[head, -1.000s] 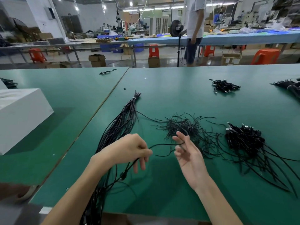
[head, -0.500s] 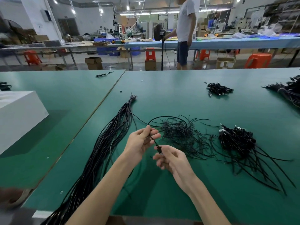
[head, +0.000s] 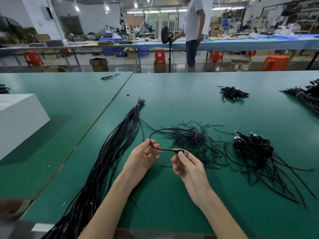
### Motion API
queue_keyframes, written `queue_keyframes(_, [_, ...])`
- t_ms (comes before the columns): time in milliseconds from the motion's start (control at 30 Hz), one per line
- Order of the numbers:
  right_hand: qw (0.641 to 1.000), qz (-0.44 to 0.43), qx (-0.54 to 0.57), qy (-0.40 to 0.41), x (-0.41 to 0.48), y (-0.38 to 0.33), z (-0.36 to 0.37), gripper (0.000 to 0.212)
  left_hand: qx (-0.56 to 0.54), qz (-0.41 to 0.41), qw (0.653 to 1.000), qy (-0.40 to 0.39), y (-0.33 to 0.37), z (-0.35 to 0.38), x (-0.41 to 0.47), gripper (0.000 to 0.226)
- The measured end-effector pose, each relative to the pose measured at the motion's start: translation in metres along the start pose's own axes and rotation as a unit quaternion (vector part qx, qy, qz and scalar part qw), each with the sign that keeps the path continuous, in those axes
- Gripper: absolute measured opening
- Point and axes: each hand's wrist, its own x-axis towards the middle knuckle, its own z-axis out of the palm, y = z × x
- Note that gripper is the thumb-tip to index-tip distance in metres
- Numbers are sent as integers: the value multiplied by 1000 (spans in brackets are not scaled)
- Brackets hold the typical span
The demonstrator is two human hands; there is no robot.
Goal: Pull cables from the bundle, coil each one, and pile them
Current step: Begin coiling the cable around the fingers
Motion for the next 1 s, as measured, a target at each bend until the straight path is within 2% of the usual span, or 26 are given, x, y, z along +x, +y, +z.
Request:
queue_keyframes(233, [991, 50, 121, -30, 0, -5, -4, 31, -63, -12, 997, -39, 4, -4, -4, 28])
queue_keyframes(467, [983, 70, 155, -65, 0, -9, -4, 41, -14, -19, 996, -91, 6, 0, -9, 31])
queue_keyframes(733, [973, 112, 135, -151, -2, -9, -5, 45, 33, -18, 992, -117, 5, 3, -14, 29])
queue_keyframes(1000, [984, 92, -16, -148, 7, -32, -30, 33, 79, -14, 993, -86, -3, -2, -7, 31])
